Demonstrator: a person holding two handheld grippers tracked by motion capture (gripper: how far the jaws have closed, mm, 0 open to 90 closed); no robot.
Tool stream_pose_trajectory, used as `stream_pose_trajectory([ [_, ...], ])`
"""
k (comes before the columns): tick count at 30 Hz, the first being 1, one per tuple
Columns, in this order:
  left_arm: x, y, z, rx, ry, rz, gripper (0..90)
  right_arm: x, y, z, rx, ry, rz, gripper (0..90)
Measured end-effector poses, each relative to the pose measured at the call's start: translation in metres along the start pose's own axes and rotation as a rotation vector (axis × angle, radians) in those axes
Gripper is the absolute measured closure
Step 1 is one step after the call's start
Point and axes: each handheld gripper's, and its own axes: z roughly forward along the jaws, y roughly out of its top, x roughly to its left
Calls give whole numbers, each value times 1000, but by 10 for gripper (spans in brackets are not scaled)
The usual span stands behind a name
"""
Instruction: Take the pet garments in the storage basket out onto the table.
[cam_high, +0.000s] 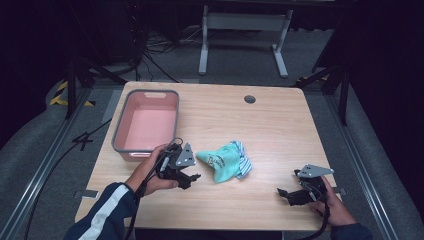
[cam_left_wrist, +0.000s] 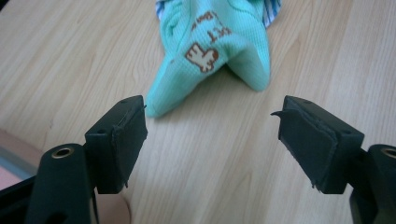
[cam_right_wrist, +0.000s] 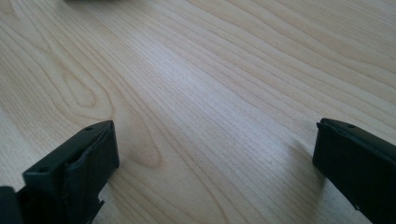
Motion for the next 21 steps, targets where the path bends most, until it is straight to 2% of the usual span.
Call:
stream_pose_trajectory([
  [9,-2,-23,-6,34,18,-4,244,0,0,0,0,0,0,5],
  [10,-2,-28,-7,52,31,5,243,0,0,0,0,0,0,5],
  [13,-3,-35,-9,69,31,6,243,0,0,0,0,0,0,5],
  [14,-3,-39,-10,79,45,13,241,0,0,0,0,0,0,5],
  [21,-1,-61,-17,77,68,-13,207,0,0,0,-1,0,0,5],
])
